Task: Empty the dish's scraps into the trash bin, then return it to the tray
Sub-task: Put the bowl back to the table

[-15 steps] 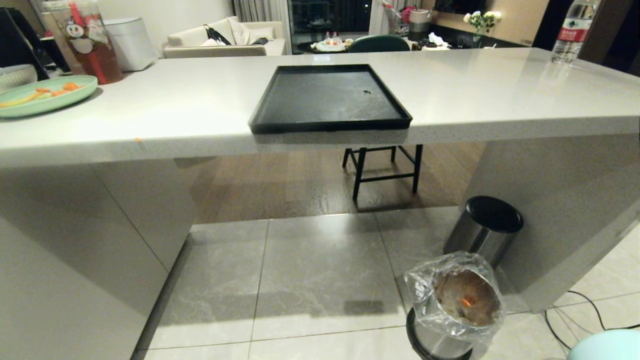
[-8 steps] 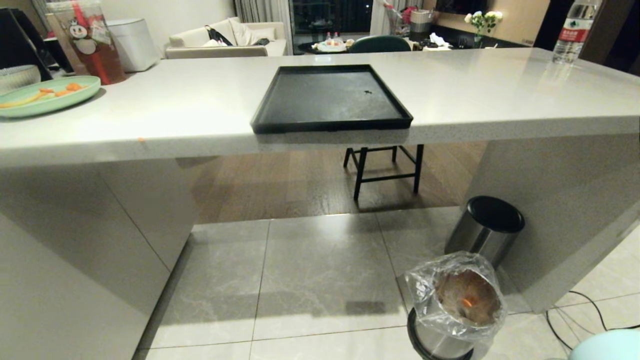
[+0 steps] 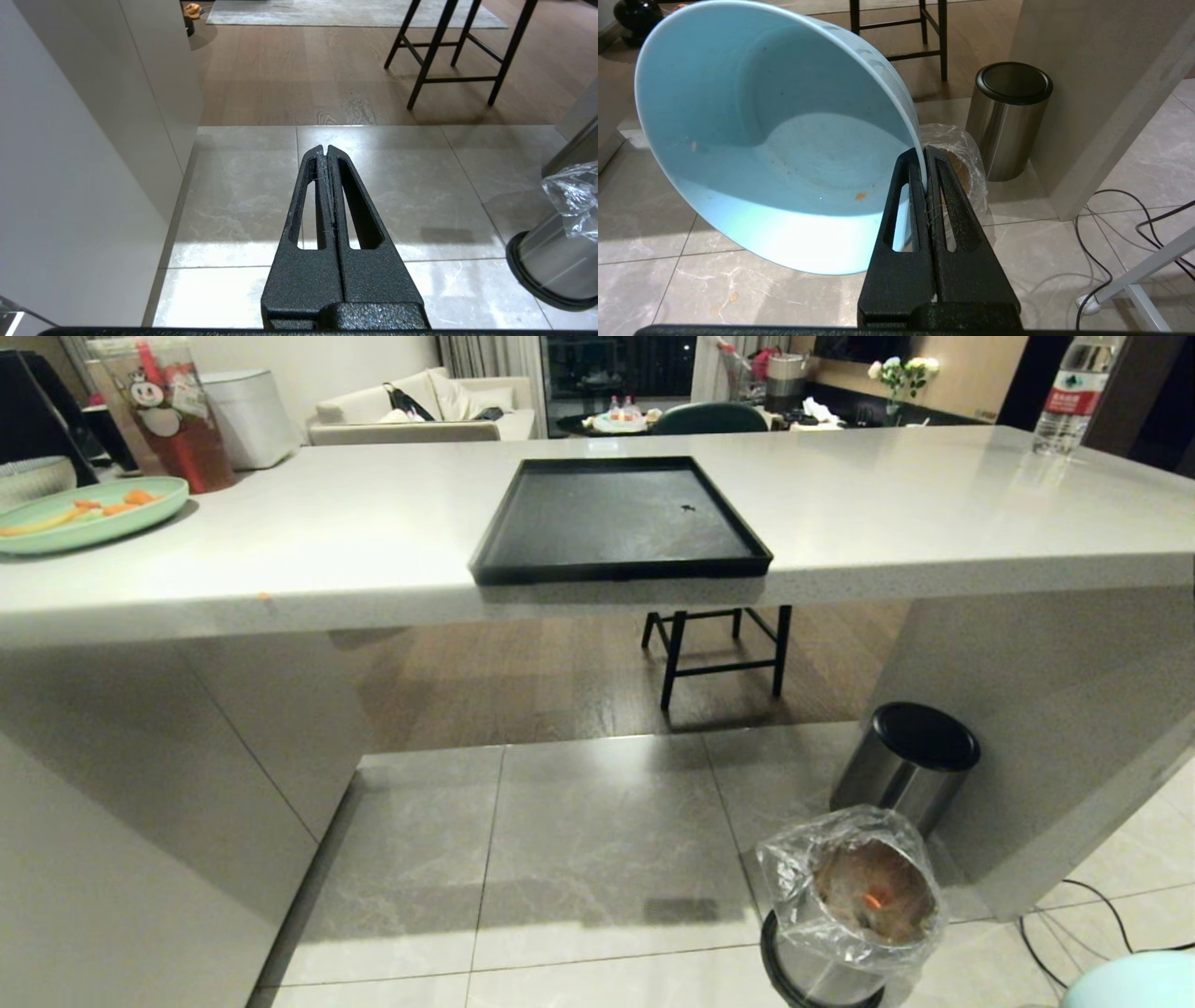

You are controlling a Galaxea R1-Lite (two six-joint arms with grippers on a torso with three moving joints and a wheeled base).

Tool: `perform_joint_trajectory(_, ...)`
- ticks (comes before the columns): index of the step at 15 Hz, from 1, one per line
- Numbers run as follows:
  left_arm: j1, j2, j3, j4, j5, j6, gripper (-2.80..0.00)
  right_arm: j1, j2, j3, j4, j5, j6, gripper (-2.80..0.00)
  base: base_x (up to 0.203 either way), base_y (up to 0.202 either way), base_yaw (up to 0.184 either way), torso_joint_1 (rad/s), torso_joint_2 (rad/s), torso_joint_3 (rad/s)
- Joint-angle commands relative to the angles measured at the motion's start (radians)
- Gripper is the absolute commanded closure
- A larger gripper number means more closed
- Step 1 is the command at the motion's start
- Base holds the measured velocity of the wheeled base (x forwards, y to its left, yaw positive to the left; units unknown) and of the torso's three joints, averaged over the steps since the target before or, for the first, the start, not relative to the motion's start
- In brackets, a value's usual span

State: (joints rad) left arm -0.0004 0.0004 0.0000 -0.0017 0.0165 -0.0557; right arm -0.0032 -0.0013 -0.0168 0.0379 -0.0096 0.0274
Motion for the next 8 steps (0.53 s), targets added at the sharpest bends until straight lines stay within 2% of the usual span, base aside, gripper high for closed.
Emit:
perform_joint_trajectory(1, 0.000, 0.001, 0.000, 0.000, 0.000, -0.001, 0.00, 0.000, 0.001, 0.000, 0.000, -0.001, 0.000, 0.00, 0.000, 0.000, 0.000, 0.000, 0.00, 0.000)
perform_joint_trajectory(8, -0.001, 0.001, 0.000, 0.000, 0.000, -0.001, 0.00, 0.000, 0.001, 0.000, 0.000, 0.000, 0.000, 0.00, 0.000, 0.000, 0.000, 0.000, 0.00, 0.000)
